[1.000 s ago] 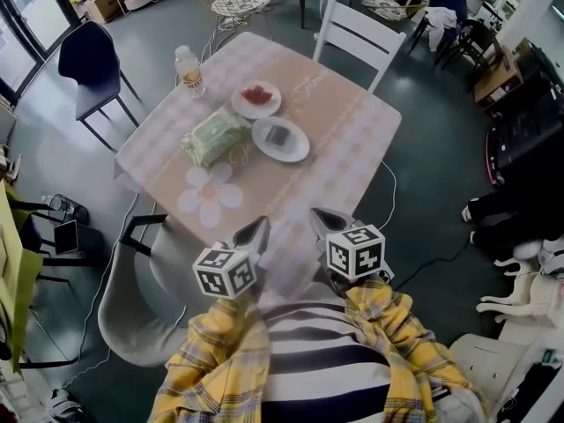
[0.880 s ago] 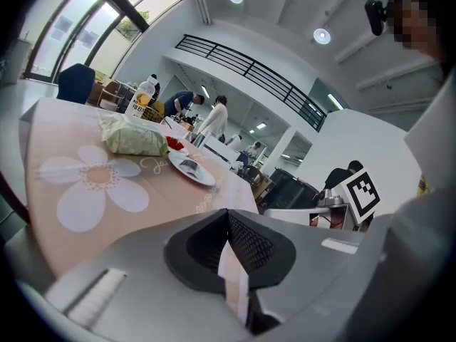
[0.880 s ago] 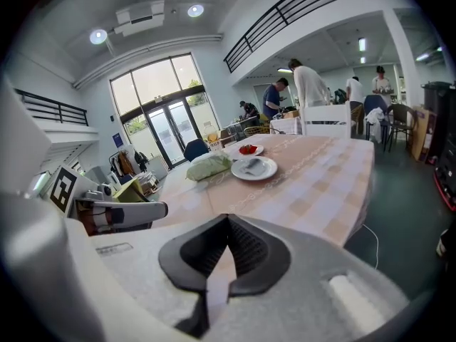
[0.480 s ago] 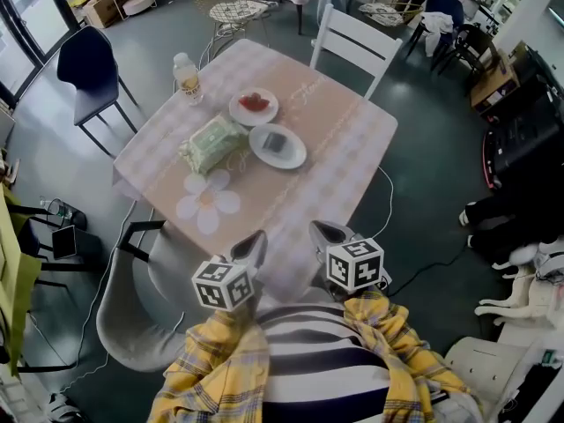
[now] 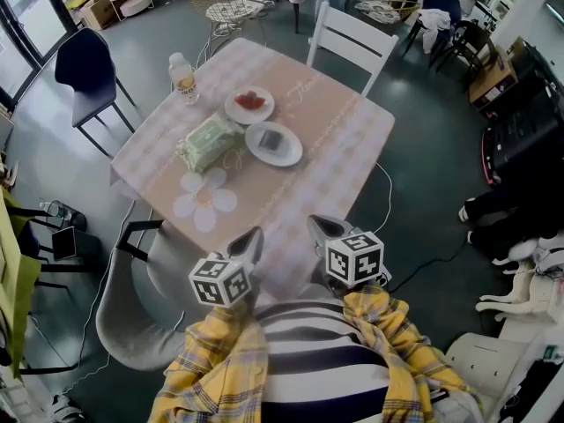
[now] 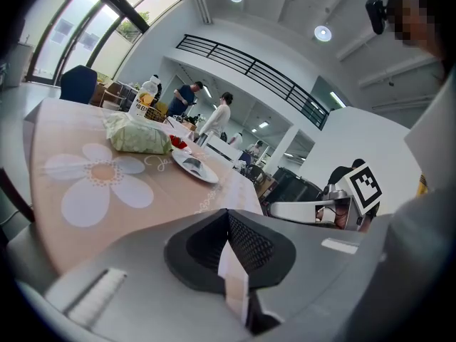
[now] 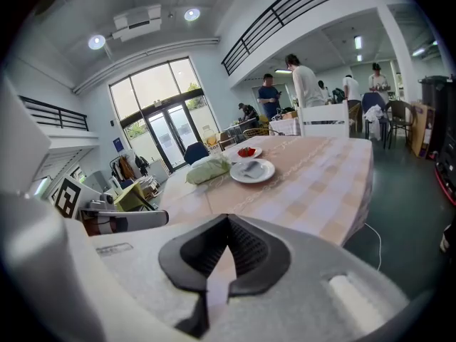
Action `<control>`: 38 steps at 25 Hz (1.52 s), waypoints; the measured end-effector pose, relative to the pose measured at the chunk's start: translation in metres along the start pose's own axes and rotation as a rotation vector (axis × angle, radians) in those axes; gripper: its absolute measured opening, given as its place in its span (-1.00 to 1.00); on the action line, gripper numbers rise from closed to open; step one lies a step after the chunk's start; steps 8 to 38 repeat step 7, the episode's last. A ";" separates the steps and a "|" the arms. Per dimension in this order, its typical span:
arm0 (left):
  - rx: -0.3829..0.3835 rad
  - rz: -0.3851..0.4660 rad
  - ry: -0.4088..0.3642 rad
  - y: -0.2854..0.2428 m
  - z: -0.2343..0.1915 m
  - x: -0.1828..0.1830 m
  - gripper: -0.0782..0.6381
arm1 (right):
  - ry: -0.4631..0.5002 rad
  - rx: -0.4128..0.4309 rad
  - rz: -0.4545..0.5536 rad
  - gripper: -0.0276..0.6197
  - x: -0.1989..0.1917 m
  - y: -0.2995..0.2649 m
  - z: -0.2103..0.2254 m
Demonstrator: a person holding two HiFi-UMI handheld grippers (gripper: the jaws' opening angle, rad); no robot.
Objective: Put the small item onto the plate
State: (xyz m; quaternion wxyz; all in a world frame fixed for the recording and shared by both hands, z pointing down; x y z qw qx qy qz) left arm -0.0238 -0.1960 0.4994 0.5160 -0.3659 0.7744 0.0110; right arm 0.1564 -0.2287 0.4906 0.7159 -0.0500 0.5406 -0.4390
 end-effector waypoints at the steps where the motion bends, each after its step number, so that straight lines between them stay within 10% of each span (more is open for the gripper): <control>1: 0.003 0.005 -0.003 0.000 -0.001 0.002 -0.79 | 0.006 0.002 0.006 -0.91 0.003 0.000 0.000; 38: 0.016 0.025 -0.031 -0.005 -0.003 0.013 -0.79 | 0.037 0.027 0.036 -0.91 0.021 -0.005 -0.004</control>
Point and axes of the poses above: the fingertips, and each gripper's own axes: y backward along the fingers, z to its right, x out of its top, the point moved 6 cm from there along y, backward along the fingers, and after that the axes turned 5 degrees about -y, right-handed, at the moved point
